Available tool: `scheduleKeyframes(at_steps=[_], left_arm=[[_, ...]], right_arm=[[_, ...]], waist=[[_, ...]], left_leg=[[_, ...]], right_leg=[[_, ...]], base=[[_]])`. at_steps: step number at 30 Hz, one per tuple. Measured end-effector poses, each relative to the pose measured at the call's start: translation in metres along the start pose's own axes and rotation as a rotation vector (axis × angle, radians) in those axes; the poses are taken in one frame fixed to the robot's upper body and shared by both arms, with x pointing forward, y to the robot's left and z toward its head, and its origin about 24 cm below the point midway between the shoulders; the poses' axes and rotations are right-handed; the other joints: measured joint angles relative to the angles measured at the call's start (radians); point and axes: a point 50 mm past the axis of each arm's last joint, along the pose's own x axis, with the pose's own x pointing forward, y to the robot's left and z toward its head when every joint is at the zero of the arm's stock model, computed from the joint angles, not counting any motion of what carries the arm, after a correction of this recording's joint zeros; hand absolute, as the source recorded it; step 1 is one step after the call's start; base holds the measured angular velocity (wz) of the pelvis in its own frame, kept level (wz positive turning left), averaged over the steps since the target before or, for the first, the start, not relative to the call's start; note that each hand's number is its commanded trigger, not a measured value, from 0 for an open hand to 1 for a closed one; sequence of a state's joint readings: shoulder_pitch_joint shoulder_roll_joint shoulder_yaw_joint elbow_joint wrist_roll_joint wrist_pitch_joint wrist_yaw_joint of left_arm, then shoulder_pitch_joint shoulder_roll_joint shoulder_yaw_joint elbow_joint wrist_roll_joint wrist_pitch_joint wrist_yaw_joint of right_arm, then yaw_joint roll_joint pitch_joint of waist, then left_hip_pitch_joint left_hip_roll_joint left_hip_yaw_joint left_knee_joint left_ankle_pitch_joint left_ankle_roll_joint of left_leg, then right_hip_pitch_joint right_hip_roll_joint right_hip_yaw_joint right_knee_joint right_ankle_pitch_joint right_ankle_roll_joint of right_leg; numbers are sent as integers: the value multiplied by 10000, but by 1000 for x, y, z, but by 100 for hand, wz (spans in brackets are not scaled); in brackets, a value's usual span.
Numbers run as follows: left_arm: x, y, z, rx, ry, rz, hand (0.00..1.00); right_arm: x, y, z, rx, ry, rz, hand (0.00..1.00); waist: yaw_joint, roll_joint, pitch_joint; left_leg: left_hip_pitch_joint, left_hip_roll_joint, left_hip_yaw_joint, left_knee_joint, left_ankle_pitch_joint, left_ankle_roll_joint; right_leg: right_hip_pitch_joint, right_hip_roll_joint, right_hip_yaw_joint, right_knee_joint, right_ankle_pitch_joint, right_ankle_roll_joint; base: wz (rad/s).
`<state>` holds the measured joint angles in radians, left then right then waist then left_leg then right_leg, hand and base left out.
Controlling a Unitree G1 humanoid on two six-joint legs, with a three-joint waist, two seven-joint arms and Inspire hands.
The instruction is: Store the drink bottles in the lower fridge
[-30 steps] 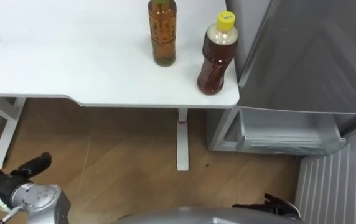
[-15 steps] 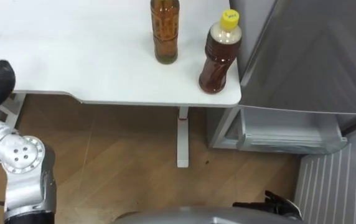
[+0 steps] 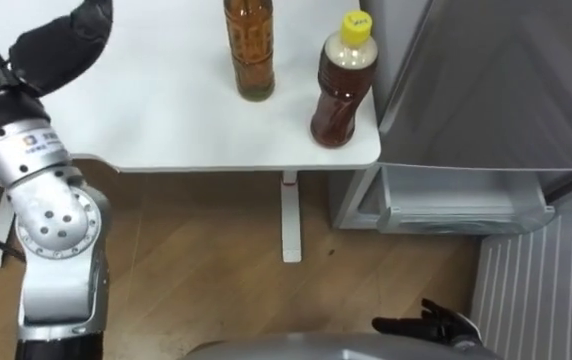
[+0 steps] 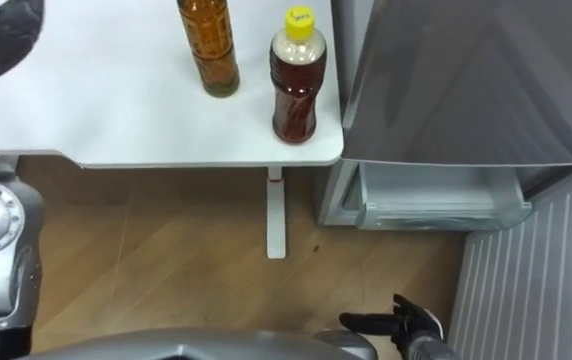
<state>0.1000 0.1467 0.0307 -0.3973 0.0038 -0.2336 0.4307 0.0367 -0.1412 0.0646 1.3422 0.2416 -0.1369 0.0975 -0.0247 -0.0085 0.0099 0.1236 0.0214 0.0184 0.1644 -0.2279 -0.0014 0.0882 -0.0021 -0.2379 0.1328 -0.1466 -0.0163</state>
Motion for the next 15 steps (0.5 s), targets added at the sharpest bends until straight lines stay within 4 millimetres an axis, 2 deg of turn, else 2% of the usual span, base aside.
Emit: scheduleKeyframes(at_steps=[4, 6, 9, 15], left_arm=[[-2, -25, 6, -668, -155, -1374, 0], [-8, -39, 9, -1033, -153, -2334, 0], [-12, -52, 11, -1336, -164, -3317, 0], [-9, -63, 20, -1723, -641, -4291, 0]], right_arm=[[2, 5, 6, -515, -94, 298, 0], [3, 8, 9, -793, -130, 434, 0], [4, 10, 13, -987, -124, 490, 0], [4, 11, 15, -1152, -155, 567, 0]], waist=[[-33, -142, 20], [-176, -220, 39], [-315, -227, 32], [-523, -191, -10]], left_leg=[[-46, -5, 39, 6, 0, 0], [-86, -9, 63, 23, 0, 0], [-89, -8, 77, 27, 0, 0], [-67, 6, 68, 26, 0, 0]], right_leg=[[-43, -8, 5, 24, 1, -1], [-73, -13, 3, 24, 2, -2], [-89, -3, 70, 21, 2, -2], [-92, 23, 184, 20, 4, -5]], base=[[0], [0], [-3], [-3]])
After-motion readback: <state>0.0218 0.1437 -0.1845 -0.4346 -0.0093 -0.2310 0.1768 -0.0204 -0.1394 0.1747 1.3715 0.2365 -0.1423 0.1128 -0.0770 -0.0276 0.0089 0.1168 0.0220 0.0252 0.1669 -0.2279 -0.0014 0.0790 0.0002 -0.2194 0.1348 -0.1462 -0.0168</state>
